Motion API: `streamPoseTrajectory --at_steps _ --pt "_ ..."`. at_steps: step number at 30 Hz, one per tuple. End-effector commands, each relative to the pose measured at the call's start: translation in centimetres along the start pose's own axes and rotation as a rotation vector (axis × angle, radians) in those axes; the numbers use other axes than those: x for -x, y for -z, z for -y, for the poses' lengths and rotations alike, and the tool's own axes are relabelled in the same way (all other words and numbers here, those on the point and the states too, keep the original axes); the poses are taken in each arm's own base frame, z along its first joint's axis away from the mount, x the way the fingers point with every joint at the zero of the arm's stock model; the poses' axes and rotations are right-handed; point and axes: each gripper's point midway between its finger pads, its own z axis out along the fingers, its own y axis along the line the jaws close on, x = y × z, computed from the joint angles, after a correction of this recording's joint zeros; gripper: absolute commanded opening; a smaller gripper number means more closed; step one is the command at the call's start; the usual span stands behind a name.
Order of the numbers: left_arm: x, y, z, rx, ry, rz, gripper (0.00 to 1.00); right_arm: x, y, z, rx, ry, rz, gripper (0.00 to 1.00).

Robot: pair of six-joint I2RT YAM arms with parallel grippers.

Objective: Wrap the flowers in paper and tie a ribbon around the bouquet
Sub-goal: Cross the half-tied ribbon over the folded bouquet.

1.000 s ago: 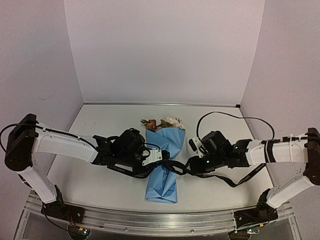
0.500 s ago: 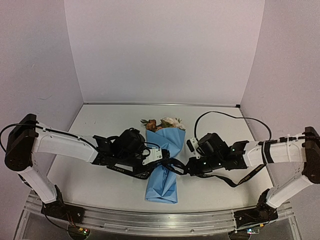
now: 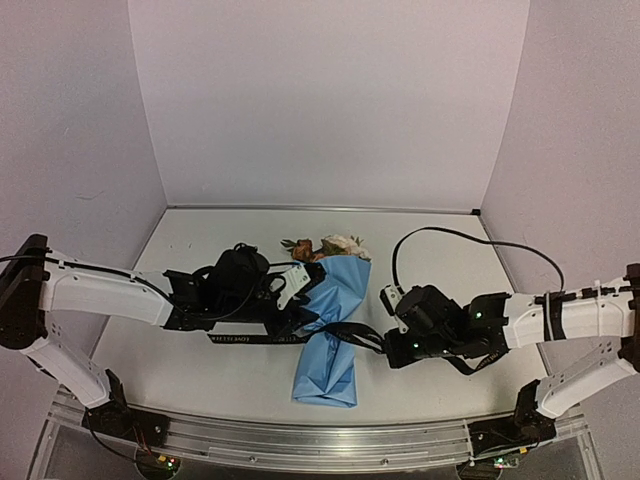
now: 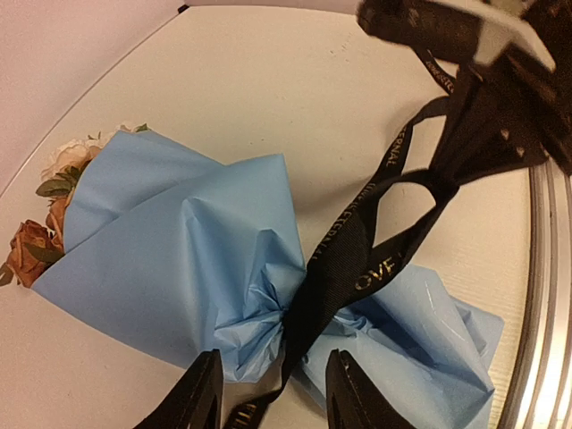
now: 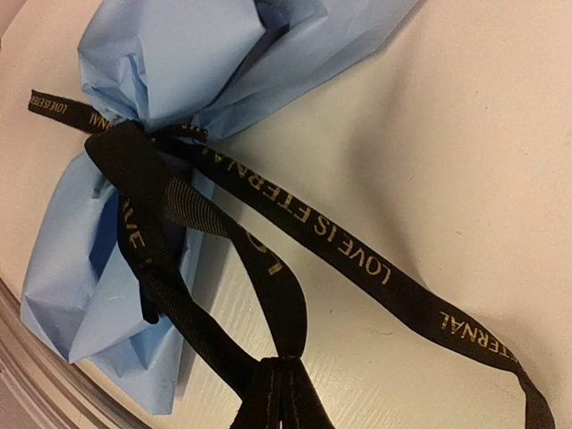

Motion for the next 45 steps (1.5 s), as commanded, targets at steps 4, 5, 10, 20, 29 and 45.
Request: streamPoseTrajectory --at_steps 4,5,10,20,29,45 --pt "3.7 -0.2 -1.0 -0.084 0.228 0.128 0.28 -1.3 -1.3 0.1 -0.047 0.001 -0.021 0.06" --pt "3.7 -0.3 -1.0 -0.084 0.228 0.123 0.27 -1.3 -1.2 0.2 -0.049 -0.002 -0.020 0.12" --pt "4.1 0.4 -1.0 -0.081 0.198 0.144 0.27 -0.6 0.3 2.7 -0.141 0.002 0.061 0.46" --pt "5.9 1.6 -1.6 -0.065 0.161 0.179 0.29 -3.3 6.7 13.7 -0.590 -0.450 0.107 0.66" --pt "6.8 2.3 -1.8 -0.060 0.152 0.195 0.31 -7.9 10.5 18.6 -0.813 -0.778 0.021 0.69" --pt "6.6 2.5 -1.6 -0.069 0.155 0.189 0.31 -12.7 5.5 21.3 -0.756 -1.313 0.144 0.68"
